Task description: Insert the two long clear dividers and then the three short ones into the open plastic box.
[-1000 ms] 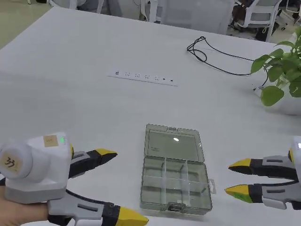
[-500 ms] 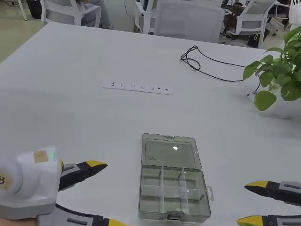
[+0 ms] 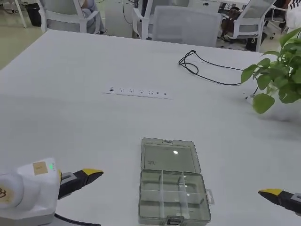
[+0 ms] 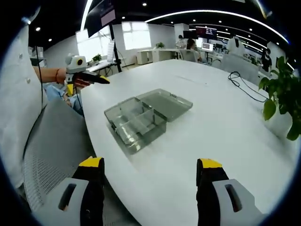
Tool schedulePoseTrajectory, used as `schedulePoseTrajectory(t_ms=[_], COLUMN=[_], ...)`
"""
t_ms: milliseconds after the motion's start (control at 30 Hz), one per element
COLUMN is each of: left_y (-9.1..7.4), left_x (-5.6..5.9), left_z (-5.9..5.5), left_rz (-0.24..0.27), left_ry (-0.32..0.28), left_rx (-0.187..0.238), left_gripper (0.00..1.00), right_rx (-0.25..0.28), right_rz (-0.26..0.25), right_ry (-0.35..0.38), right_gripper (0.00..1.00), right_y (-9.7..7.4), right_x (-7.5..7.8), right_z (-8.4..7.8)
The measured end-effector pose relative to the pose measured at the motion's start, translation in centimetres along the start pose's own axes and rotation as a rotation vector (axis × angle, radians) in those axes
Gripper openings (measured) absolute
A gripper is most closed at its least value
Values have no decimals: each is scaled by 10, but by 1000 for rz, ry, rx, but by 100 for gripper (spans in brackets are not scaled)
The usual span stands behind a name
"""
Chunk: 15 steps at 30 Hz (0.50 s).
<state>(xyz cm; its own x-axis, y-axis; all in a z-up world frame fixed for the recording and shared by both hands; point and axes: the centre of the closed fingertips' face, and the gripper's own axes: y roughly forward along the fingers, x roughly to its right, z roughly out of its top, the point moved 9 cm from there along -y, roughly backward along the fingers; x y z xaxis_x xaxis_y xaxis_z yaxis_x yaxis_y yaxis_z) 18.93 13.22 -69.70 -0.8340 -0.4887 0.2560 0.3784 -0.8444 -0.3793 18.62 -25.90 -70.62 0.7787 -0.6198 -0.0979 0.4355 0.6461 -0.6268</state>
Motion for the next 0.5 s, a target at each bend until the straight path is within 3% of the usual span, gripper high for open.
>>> schedulePoseTrajectory(t_ms=[500], left_y=[3], left_x=[-2], left_z=[-3], left_rz=[-9], left_ry=[4], left_rx=[-9], left_gripper=[100], right_rx=[-2], right_rz=[11], right_ry=[-18], right_gripper=[81], right_y=[6], right_x=[4], right_z=[2])
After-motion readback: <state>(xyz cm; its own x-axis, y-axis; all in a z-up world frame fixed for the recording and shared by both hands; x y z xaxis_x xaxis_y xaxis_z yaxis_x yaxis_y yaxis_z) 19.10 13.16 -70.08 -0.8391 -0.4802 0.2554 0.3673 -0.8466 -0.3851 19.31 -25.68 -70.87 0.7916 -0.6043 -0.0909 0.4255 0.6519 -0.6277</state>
